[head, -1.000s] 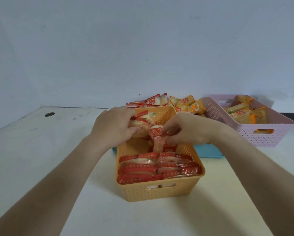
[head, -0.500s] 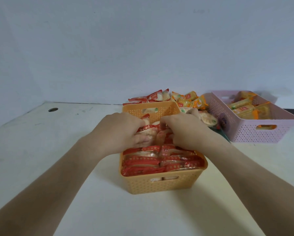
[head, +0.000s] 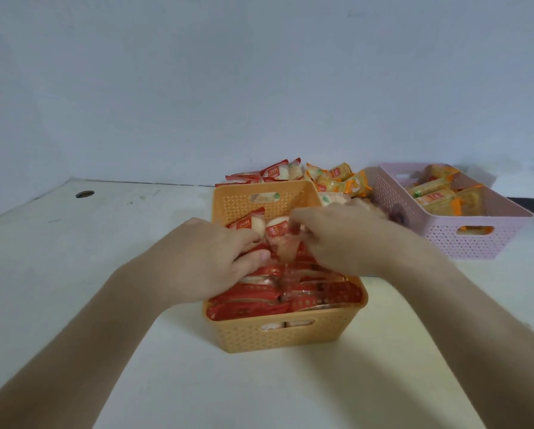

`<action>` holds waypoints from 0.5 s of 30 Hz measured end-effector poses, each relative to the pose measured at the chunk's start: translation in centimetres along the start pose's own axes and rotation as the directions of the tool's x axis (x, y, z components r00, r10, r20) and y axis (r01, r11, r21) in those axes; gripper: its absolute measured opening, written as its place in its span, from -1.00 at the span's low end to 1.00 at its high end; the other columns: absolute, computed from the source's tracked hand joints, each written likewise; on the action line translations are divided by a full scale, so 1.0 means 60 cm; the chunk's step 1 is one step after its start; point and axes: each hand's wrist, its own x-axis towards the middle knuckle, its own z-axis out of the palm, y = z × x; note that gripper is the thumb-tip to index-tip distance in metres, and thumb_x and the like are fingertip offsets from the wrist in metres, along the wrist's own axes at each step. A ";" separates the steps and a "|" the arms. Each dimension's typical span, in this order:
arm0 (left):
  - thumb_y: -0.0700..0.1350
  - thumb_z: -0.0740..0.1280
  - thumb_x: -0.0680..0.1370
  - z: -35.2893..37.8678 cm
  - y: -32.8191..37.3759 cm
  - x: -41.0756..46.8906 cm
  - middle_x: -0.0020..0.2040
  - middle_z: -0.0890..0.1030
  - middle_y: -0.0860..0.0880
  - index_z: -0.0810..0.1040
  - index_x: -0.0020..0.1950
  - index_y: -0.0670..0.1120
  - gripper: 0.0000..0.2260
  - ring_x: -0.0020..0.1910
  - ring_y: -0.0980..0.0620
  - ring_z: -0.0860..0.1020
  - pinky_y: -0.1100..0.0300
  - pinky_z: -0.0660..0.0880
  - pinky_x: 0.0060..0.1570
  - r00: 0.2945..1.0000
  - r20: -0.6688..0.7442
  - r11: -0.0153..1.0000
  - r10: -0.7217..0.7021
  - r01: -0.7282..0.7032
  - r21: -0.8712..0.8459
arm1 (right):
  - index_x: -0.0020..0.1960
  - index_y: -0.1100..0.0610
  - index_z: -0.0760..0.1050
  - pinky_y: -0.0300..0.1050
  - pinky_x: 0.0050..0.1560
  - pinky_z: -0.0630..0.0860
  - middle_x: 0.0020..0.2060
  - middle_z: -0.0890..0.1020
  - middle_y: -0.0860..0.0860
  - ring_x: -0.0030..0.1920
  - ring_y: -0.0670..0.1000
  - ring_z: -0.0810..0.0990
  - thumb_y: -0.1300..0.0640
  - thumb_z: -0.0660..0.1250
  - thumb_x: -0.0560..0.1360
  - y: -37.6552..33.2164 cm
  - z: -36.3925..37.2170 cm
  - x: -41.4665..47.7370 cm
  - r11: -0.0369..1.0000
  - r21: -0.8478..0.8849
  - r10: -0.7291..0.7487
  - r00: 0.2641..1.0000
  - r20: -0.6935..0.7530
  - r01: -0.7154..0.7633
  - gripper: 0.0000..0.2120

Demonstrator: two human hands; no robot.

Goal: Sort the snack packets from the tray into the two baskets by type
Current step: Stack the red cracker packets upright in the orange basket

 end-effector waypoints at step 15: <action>0.28 -0.15 0.58 0.039 0.047 -0.022 0.00 0.60 0.17 0.46 0.09 0.16 -0.56 0.12 0.14 0.49 -0.01 0.06 0.38 0.989 -0.060 0.990 -0.133 0.135 0.031 | -0.17 0.03 0.41 0.00 0.38 0.12 -0.36 0.49 -0.10 -0.16 -0.01 0.56 -0.10 -0.08 0.46 -0.003 0.073 -0.007 0.994 0.067 -0.072 0.982 -0.177 0.085 -0.66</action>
